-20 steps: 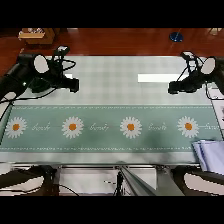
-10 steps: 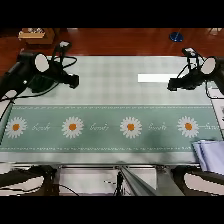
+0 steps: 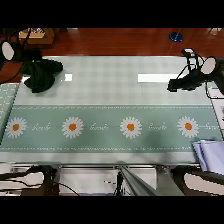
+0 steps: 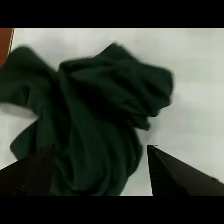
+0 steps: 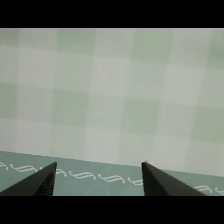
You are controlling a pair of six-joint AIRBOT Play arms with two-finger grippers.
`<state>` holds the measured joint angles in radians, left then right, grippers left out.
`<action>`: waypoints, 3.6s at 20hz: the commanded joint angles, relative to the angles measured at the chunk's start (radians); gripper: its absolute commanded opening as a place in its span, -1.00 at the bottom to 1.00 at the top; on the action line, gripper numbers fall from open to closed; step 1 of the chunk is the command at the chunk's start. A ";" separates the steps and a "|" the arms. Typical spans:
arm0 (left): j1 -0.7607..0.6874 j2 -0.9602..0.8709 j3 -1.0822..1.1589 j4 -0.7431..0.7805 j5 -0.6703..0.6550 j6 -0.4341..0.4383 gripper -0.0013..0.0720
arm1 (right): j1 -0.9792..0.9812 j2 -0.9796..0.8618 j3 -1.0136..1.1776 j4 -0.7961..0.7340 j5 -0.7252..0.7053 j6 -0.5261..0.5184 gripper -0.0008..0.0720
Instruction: Fold the shirts.
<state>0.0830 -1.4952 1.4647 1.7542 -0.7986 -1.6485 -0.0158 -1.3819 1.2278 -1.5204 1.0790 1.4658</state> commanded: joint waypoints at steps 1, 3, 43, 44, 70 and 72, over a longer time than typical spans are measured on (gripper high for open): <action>0.082 -0.082 0.007 -0.078 -0.068 -0.036 0.95 | 0.000 0.000 0.001 0.001 0.006 0.000 0.63; 0.085 -0.141 0.007 -0.084 -0.064 -0.037 0.95 | 0.000 0.000 0.001 0.000 0.006 0.000 0.63; -0.700 0.284 0.479 -0.281 -0.497 -0.066 -0.87 | 0.000 0.033 0.001 -0.110 0.571 -0.020 0.63; -0.729 0.248 0.457 -0.312 -0.496 -0.066 -0.87 | 0.000 0.033 0.001 -0.109 0.569 -0.020 0.63; -0.321 0.167 -0.137 -0.788 -0.662 0.331 0.69 | -0.198 0.033 0.000 0.165 0.509 -0.088 0.63; -0.285 0.164 -0.302 -0.883 -0.586 0.340 0.75 | -0.274 0.033 0.000 0.282 0.499 -0.119 0.63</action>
<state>-0.2913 -1.3468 1.3621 1.0649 -1.4387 -1.3613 -0.1993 -1.3495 1.2278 -1.4063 1.5951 1.3888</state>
